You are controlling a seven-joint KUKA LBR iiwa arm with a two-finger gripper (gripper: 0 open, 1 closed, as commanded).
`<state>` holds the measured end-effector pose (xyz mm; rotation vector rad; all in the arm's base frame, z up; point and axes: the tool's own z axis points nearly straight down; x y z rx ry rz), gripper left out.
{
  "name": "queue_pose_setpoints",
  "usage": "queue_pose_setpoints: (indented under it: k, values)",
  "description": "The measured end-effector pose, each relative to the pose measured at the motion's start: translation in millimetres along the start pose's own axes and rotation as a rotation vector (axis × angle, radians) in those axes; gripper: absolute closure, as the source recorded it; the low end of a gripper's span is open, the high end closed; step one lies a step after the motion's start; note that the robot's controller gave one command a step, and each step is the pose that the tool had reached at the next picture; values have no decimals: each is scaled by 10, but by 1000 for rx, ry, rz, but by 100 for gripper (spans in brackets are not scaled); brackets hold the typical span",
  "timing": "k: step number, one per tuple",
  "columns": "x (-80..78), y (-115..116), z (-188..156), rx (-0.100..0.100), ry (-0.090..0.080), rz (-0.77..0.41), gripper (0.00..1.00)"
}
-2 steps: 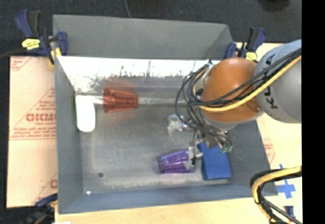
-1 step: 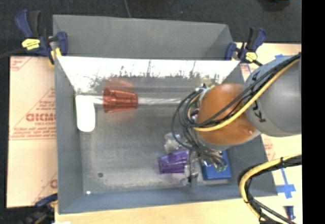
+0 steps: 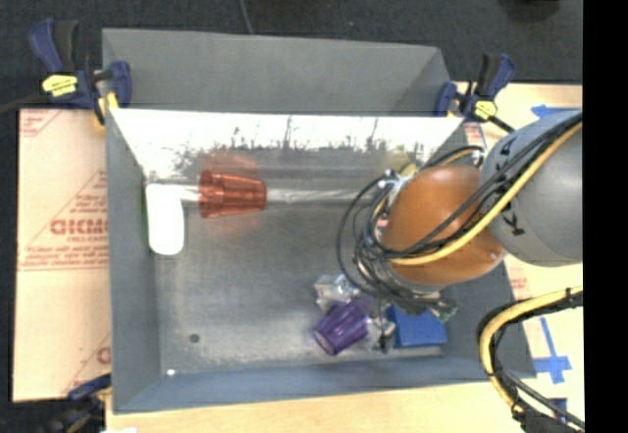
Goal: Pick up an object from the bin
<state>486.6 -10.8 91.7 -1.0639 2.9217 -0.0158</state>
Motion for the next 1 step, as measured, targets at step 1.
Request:
queue_pose_setpoints:
  k: [1]
  values:
    - [0, 0, 0, 0, 0, -1, 100]
